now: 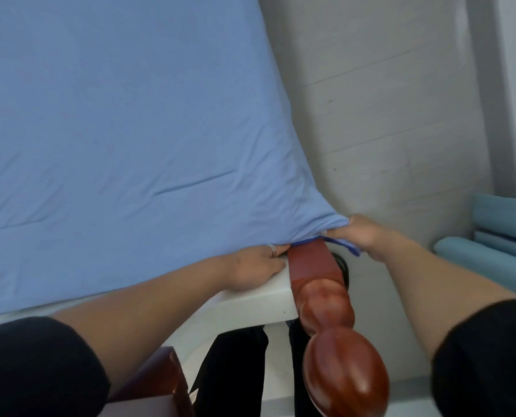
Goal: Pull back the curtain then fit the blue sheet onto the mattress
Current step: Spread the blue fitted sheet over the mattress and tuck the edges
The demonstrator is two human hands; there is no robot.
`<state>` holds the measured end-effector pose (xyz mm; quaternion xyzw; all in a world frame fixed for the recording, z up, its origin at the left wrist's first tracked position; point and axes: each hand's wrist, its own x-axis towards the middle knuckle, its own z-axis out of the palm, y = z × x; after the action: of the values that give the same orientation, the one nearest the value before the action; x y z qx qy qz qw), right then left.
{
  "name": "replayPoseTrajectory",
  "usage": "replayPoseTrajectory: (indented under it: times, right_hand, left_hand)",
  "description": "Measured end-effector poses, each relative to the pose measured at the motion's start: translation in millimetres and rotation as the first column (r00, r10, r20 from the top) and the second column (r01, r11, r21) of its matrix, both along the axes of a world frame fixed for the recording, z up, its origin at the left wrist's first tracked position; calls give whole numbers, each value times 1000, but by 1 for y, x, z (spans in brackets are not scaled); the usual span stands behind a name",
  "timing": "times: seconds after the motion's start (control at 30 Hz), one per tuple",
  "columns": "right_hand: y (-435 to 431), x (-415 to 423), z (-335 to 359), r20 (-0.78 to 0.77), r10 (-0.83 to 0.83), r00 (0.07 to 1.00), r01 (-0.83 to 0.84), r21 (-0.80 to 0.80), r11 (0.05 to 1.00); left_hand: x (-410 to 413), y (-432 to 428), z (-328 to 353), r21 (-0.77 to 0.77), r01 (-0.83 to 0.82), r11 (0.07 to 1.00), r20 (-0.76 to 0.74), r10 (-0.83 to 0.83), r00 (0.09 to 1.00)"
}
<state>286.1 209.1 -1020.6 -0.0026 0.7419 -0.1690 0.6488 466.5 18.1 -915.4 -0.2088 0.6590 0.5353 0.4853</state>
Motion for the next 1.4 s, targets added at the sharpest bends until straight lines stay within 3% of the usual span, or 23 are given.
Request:
replayPoseTrajectory:
  times: [0.03, 0.1, 0.13, 0.17, 0.27, 0.33, 0.37, 0.4, 0.47, 0.5, 0.53, 0.57, 0.63, 0.67, 0.73, 0.77, 0.8, 0.87, 0.93, 1.03, 1.23, 1.4]
  right_hand:
    - [0, 4, -4, -6, 25, 1000, -24, 95, 995]
    - [-8, 10, 2, -72, 339, 938, -296, 344, 891]
    - [-16, 12, 11, -151, 438, 886, -331, 455, 827]
    - [-30, 11, 23, -256, 437, 862, -277, 485, 830]
    - [-83, -5, 68, -597, 206, 776, -94, 213, 973]
    - [-117, -2, 90, -749, 96, 656, -129, 14, 992]
    - [-134, 1, 98, -749, 69, 659, -173, -62, 983]
    - [-148, 6, 102, -679, 29, 733, -174, -146, 974]
    - [-168, 14, 100, -349, -7, 937, -74, -218, 973]
    - [-169, 18, 96, -141, -46, 989, 20, -181, 983]
    - [-171, 13, 88, 34, -84, 996, 87, -94, 992]
    - [-168, 3, 83, 167, -52, 985, 49, 19, 999]
    - [-162, -20, 74, 399, 132, 907, -182, 91, 979]
    - [-160, -35, 70, 419, 276, 865, -323, 45, 945]
    - [-178, -85, 61, 293, 523, 800, -526, -76, 847]
    - [-190, -116, 56, 178, 575, 798, -571, -80, 817]
    - [-206, -153, 56, 92, 626, 774, -625, -52, 779]
    - [-237, -218, 65, 16, 600, 800, -600, 17, 800]
    - [-268, -288, 77, -29, 595, 803, -592, 72, 803]
    - [-335, -385, 118, -179, 625, 760, -612, 128, 781]
    - [-504, -506, 197, -332, 547, 768, -583, -9, 813]
    - [-665, -576, 249, -431, 486, 760, -575, -99, 812]
  left_hand:
    - [-3, 4, 1, -39, 22, 999, 19, -21, 1000]
    - [-8, 10, 5, -143, 118, 983, 77, -108, 991]
    - [-8, 12, 7, -177, 161, 971, 128, -139, 982]
    - [-10, 11, 10, -194, 188, 963, 176, -155, 972]
    - [-25, -2, 28, -179, 229, 957, 249, -181, 951]
    - [-34, -9, 43, -207, 186, 961, 263, -129, 956]
    - [-39, -16, 49, -254, 117, 960, 242, -54, 969]
    - [-46, -22, 55, -299, 9, 954, 202, 54, 978]
    - [-64, -40, 67, -362, -204, 910, 82, 250, 965]
    - [-70, -48, 70, -377, -287, 881, 19, 317, 948]
    - [-80, -61, 68, -403, -392, 827, -38, 413, 910]
    - [-87, -72, 65, -429, -449, 784, -74, 465, 882]
    - [-95, -92, 57, -517, -463, 720, -70, 504, 861]
    - [-97, -102, 50, -544, -496, 677, -51, 564, 824]
    - [-118, -121, 39, -608, -599, 521, -59, 722, 689]
    - [-139, -131, 34, -633, -653, 416, -60, 814, 578]
    - [-159, -140, 29, -641, -722, 261, -70, 917, 393]
    - [-195, -152, 32, -652, -758, 4, -79, 994, 74]
    - [-243, -162, 41, -656, -749, -94, -87, 995, -49]
    - [-329, -193, 69, -600, -791, -119, -113, 992, -64]
    - [-479, -336, 138, -372, -921, -114, -342, 939, 22]
    - [-545, -483, 172, -285, -928, -238, -417, 903, -104]
